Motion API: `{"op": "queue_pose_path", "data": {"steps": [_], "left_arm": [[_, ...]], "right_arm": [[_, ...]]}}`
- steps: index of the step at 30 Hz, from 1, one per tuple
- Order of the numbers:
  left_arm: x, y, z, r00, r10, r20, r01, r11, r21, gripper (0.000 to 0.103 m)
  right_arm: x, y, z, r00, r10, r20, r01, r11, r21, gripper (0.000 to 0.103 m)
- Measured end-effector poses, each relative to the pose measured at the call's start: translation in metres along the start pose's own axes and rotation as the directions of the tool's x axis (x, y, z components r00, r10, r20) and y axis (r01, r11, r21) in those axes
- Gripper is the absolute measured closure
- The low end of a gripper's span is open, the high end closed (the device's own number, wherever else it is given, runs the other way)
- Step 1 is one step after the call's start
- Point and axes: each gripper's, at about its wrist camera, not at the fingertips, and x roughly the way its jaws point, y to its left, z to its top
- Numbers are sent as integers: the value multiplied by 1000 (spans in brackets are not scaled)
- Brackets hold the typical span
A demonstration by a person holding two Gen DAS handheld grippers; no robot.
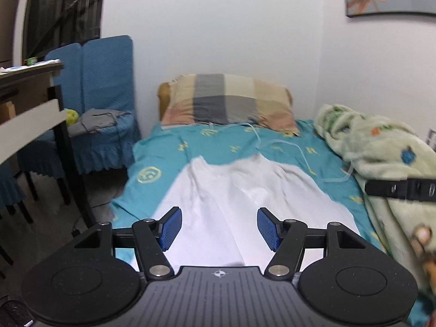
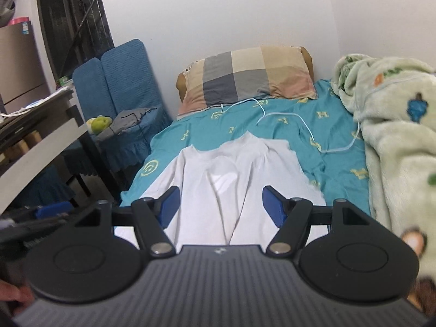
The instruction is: Fold clothes
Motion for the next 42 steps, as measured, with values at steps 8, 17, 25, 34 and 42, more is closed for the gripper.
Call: {"op": "queue_pose_path", "data": {"steps": [8,17,25,34,42], "left_arm": [[38,-10,-51,997,-38,-69,48,987,152,31],[123,-11,-65,988,-68,-141,94,978,185,32],[166,10,-79,978,-94,-187,112,989,92,96],[144,125,4,998,-67,-18,58,955,-292,99],[200,266,87,983,173,-64,-182,843,-506,99]], "right_arm": [[-4,-16,-15,999,7,-37,-3,994,111,34],[27,-28,-23,996,41,-83,-26,984,175,34],[62,-38,-30,988,21,-150,9,981,196,34],[51,-34,-32,983,69,-169,-25,968,249,34],[64,-27,-34,981,44,-190,-3,978,211,34]]}}
